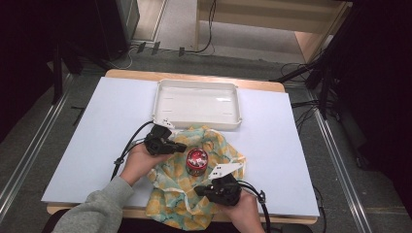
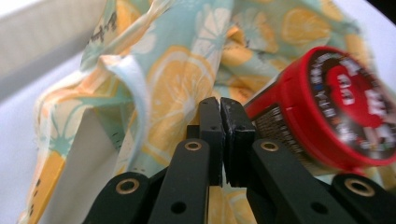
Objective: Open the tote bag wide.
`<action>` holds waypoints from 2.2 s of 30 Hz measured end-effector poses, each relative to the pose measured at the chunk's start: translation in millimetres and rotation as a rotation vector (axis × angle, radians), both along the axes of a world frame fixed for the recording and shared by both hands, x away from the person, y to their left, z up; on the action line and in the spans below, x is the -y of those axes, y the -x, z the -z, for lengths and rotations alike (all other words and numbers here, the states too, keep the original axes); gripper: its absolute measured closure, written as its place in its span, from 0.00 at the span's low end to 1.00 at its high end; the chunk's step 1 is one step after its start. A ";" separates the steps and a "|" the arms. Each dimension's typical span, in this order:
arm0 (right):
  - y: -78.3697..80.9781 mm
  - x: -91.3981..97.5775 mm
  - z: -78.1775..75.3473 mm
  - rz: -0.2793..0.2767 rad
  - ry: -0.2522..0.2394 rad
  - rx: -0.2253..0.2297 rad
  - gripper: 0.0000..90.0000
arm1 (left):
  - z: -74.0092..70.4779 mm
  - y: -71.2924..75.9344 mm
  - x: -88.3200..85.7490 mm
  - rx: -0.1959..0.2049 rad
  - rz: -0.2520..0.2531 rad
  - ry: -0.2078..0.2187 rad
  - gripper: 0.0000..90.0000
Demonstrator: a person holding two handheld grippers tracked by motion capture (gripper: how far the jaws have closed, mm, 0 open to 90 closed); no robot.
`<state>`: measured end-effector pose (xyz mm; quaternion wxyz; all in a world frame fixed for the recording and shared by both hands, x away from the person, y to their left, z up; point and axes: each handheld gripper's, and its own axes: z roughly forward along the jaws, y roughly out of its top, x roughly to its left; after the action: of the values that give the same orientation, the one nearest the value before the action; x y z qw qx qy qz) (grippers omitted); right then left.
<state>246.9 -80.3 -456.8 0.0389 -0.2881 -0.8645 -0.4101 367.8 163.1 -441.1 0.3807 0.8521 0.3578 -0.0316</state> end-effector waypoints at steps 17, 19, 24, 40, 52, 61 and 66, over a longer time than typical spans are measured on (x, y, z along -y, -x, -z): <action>12.3 -20.4 15.6 -0.067 0.036 0.001 1.00 | 17.0 -16.7 -0.9 0.008 -0.036 -0.053 0.99; 12.4 -21.4 16.4 -0.076 0.038 -0.004 1.00 | 17.5 -19.0 -2.5 0.019 -0.042 -0.072 0.99; 11.5 -19.2 14.0 -0.075 0.034 -0.001 1.00 | 18.2 -24.2 -8.4 0.018 -0.073 -0.082 0.99; -8.5 13.9 -14.1 0.049 -0.001 0.072 1.00 | -20.6 7.0 -9.8 0.042 -0.016 0.009 0.98; -35.1 5.2 7.8 0.039 0.079 -0.002 1.00 | -0.7 24.9 -5.9 -0.003 0.009 -0.026 0.98; -30.8 21.3 13.8 0.078 0.123 0.002 1.00 | 19.5 26.3 -6.3 -0.020 0.011 -0.056 0.98; -32.0 32.8 13.3 0.111 0.135 0.001 1.00 | 19.0 29.4 -8.6 -0.016 0.025 -0.067 0.97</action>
<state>279.0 -113.1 -470.1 -0.0038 -0.3371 -0.8729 -0.3527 338.4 171.7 -460.1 0.3488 0.8683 0.3513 -0.0313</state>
